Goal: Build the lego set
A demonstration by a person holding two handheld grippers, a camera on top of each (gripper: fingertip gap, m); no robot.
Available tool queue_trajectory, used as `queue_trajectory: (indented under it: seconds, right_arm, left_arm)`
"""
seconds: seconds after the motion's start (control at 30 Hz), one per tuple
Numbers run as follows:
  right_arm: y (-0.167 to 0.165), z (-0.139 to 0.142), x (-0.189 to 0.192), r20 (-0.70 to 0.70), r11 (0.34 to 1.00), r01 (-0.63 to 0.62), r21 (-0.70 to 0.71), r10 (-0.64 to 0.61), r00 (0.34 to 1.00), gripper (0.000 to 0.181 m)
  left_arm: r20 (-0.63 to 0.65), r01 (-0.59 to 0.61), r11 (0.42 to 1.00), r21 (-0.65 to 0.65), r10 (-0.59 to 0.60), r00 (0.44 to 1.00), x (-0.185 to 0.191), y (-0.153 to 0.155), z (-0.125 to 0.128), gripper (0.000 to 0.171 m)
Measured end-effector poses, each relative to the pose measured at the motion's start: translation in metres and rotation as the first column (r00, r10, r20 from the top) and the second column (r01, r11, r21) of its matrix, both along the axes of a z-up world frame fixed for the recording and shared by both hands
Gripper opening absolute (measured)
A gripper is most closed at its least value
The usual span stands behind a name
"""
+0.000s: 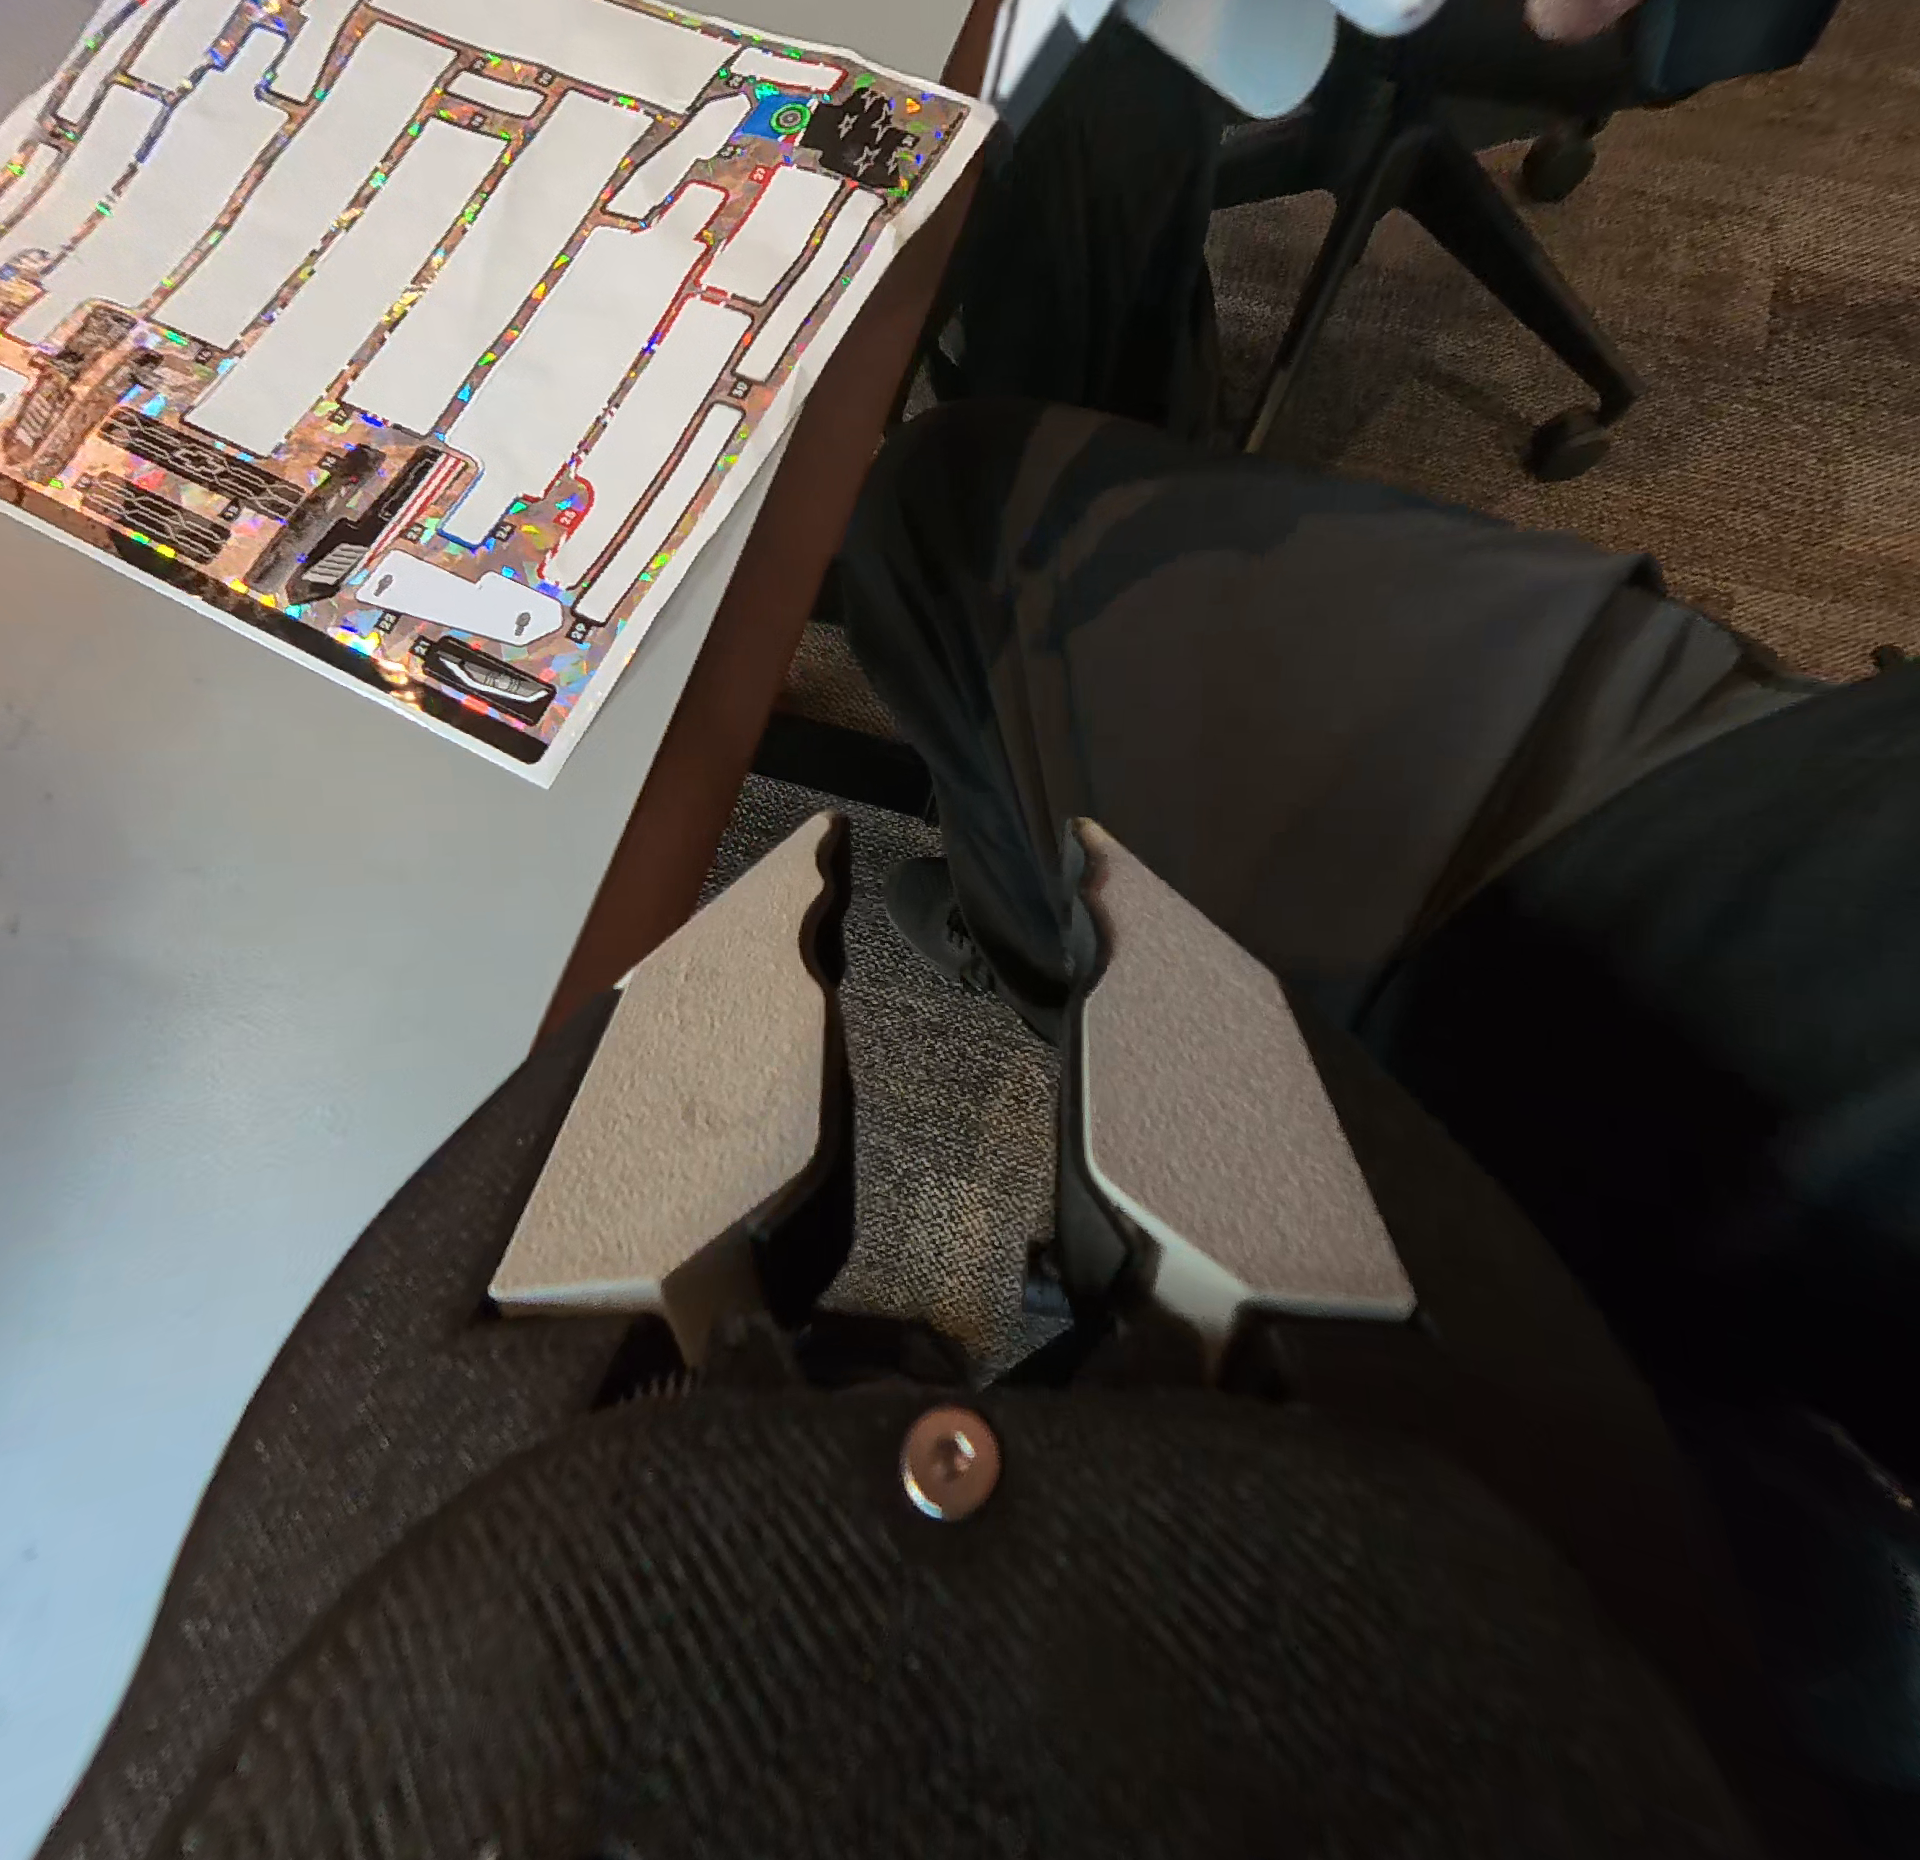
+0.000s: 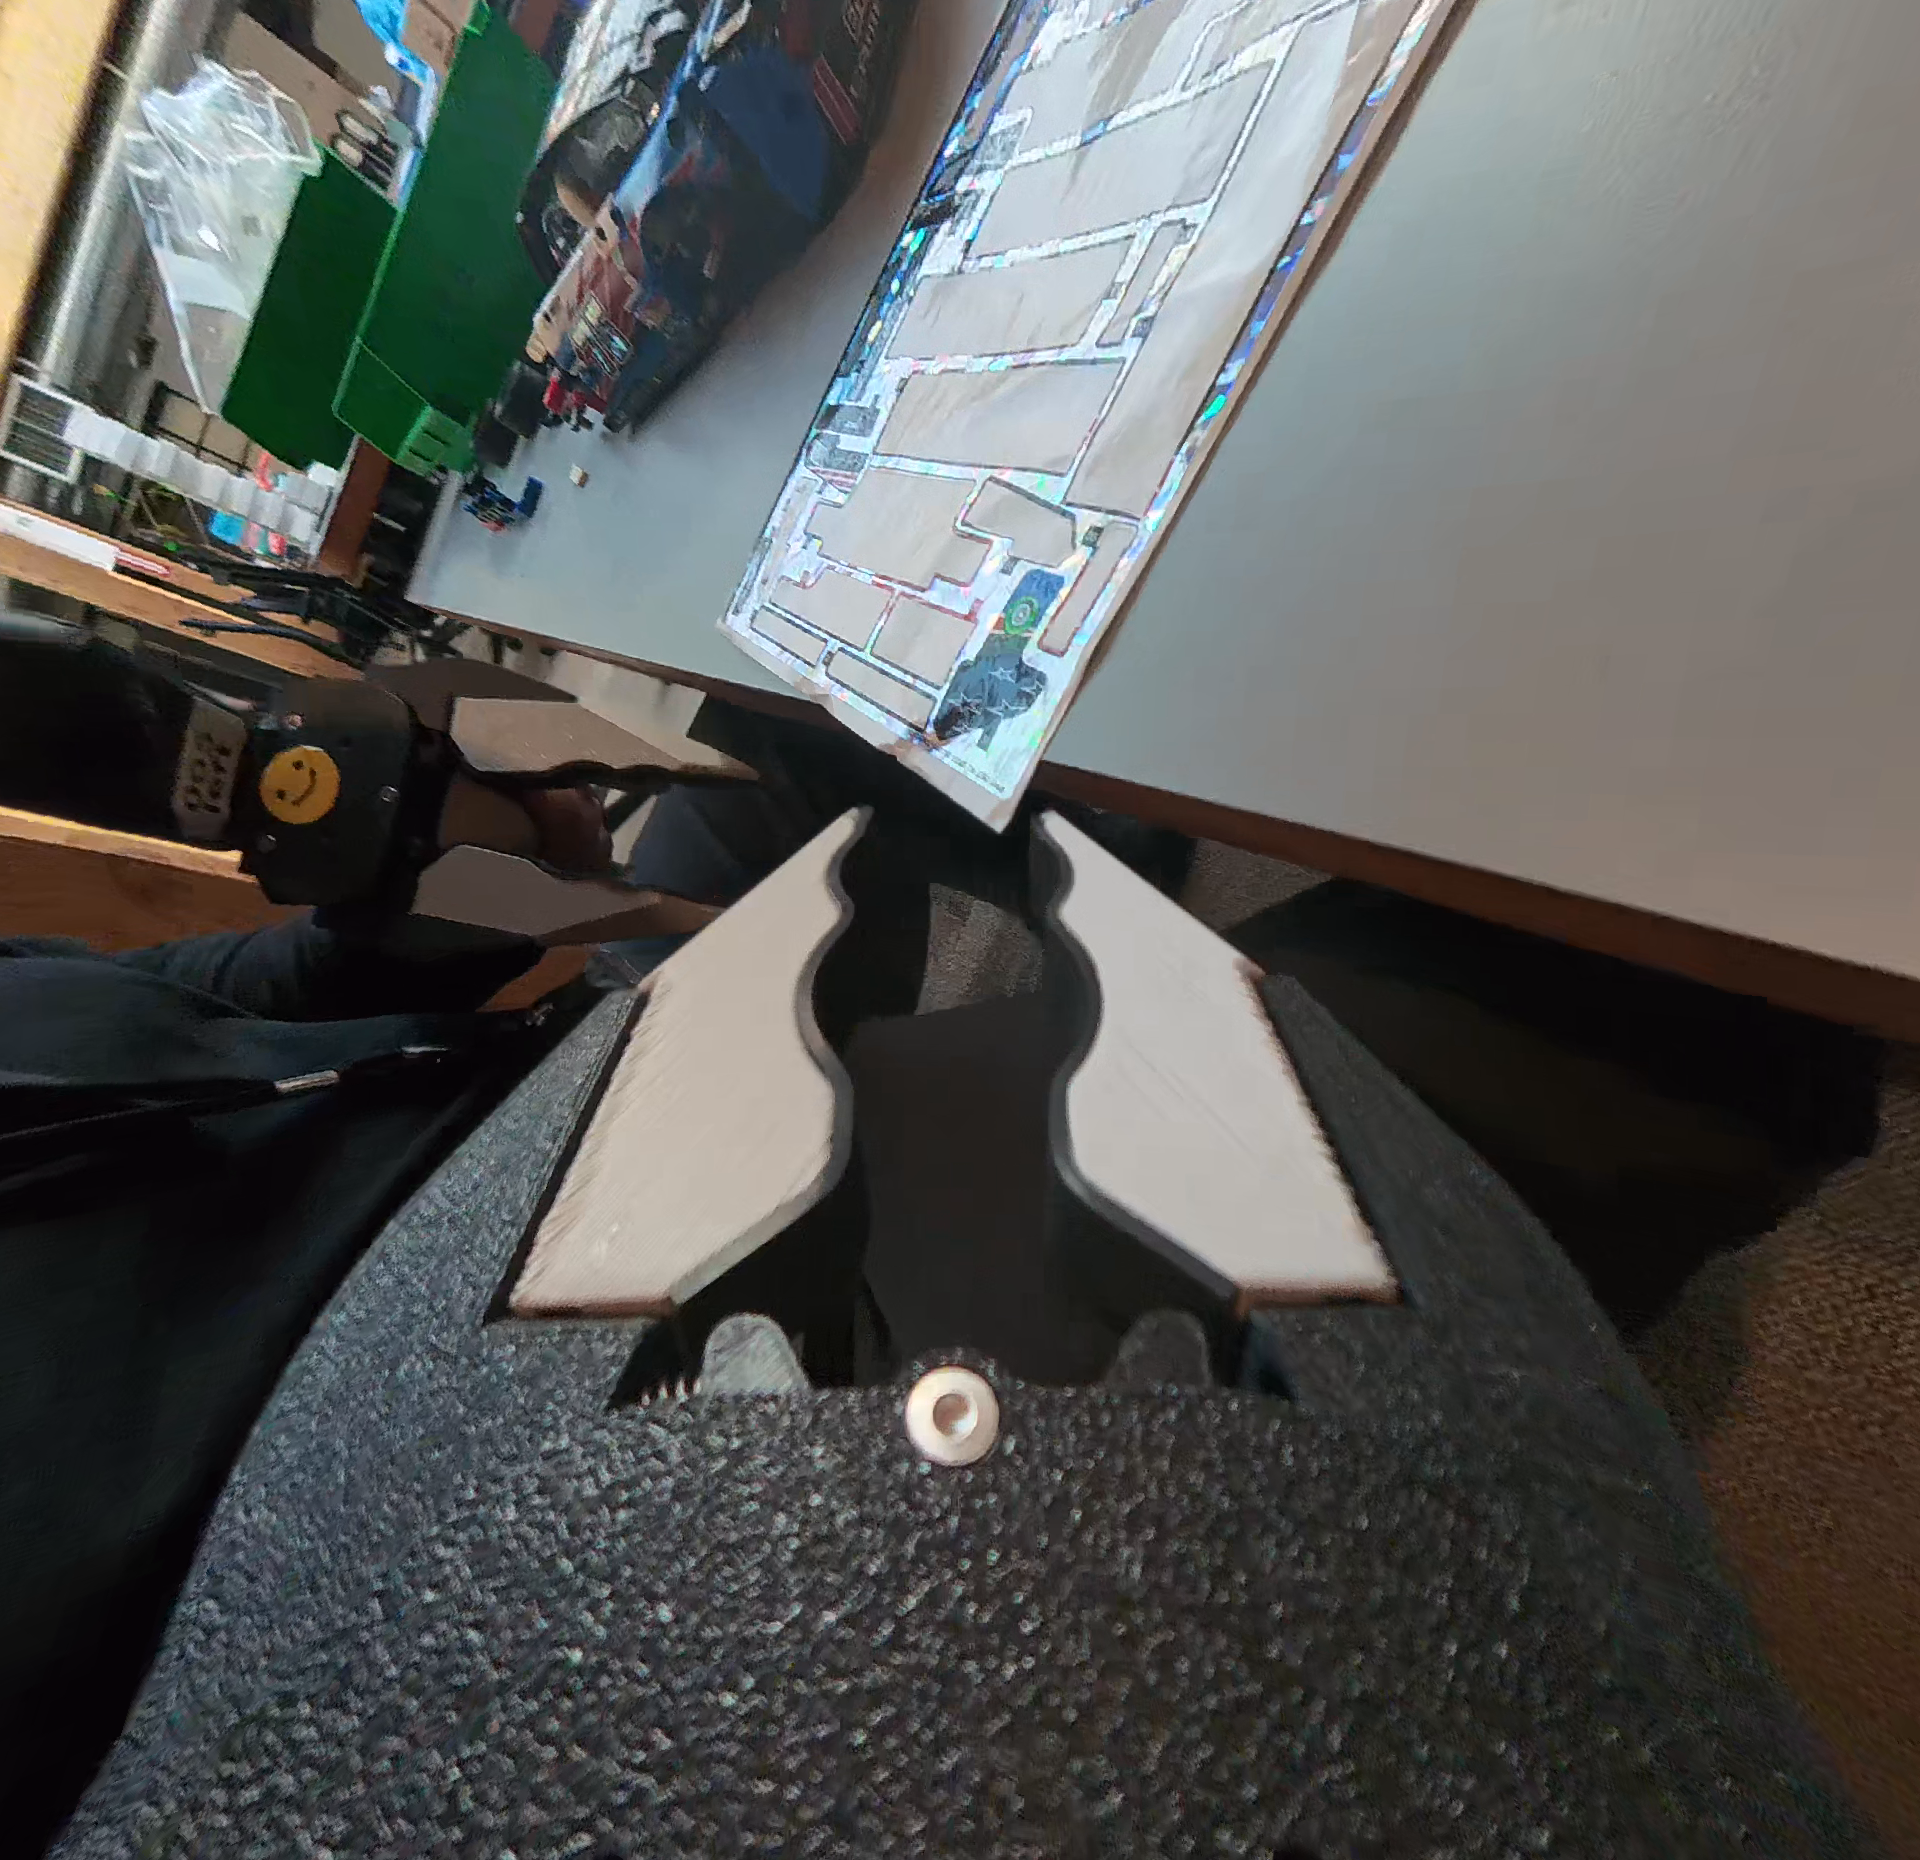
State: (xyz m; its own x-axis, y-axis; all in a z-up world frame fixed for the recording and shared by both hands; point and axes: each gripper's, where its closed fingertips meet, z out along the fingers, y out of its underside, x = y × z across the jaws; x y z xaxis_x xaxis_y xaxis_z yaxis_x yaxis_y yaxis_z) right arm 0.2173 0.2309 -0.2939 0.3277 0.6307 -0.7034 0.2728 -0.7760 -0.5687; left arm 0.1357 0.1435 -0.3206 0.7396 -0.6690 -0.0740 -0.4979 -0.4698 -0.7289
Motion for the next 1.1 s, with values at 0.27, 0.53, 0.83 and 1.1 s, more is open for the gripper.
queue_trajectory:
  seconds: [0.27, 0.53, 0.83, 1.1]
  right_arm:
    - [-0.001, 0.008, -0.004, -0.123, 0.994, 0.006, -0.111, -0.019, 0.992, 0.000]
    - [-0.026, 0.031, 0.026, -0.222, 0.992, -0.087, -0.097, 0.064, 0.973, 0.000]
    - [-0.059, 0.043, 0.065, -0.280, 0.970, -0.242, -0.006, 0.231, 0.932, 0.000]
    - [-0.071, 0.023, 0.082, -0.192, 0.941, -0.335, 0.043, 0.337, 0.922, 0.000]
  left_arm:
    - [0.032, 0.017, 0.998, -0.058, -0.015, 0.999, 0.005, -0.011, -0.011, 0.039]
    - [0.304, 0.185, 0.927, -0.327, -0.082, 0.949, 0.036, -0.033, -0.041, 0.064]
    - [0.781, 0.327, 0.888, -0.323, 0.055, 0.622, 0.072, -0.011, 0.036, 0.058]
    - [0.795, 0.235, 0.913, -0.333, 0.138, 0.591, 0.071, -0.002, 0.042, 0.000]
